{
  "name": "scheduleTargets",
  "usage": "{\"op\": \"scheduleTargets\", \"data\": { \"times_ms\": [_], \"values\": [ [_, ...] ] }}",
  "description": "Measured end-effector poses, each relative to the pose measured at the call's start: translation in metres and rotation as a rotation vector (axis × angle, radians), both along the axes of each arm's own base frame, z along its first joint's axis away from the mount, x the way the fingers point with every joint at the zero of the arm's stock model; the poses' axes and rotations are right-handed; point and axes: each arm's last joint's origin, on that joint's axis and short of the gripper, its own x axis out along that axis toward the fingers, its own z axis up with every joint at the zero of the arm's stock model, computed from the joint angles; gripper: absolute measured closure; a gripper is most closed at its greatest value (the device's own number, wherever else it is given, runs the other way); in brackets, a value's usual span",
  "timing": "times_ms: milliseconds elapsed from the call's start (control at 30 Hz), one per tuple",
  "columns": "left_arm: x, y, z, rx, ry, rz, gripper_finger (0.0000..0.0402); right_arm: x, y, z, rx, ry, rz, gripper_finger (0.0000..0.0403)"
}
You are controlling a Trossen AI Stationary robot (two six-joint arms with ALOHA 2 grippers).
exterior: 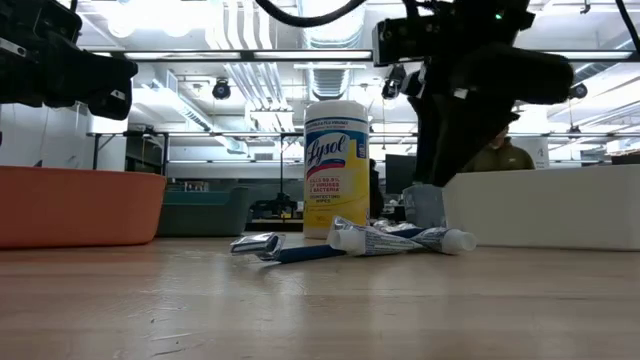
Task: Pick & Place Travel size toiletries
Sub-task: Put the top razor into the white bin
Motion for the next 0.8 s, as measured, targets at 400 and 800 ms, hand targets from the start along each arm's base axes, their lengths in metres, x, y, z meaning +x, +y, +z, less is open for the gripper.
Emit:
{"op": "scheduleTargets", "data": {
  "times_ms": [400, 800],
  "values": [
    [0.0, 0.0, 0.0, 0.0, 0.0, 0.0, 0.0394, -0.002, -0.012, -0.014, 0.051, 0.042, -0.009, 0.0179],
    [0.0, 0.0, 0.0, 0.0, 0.0, 0.0, 0.0394, -0.004, -0.03, -0.038, 0.151, 0.021, -0.06, 0.0179]
  ]
}}
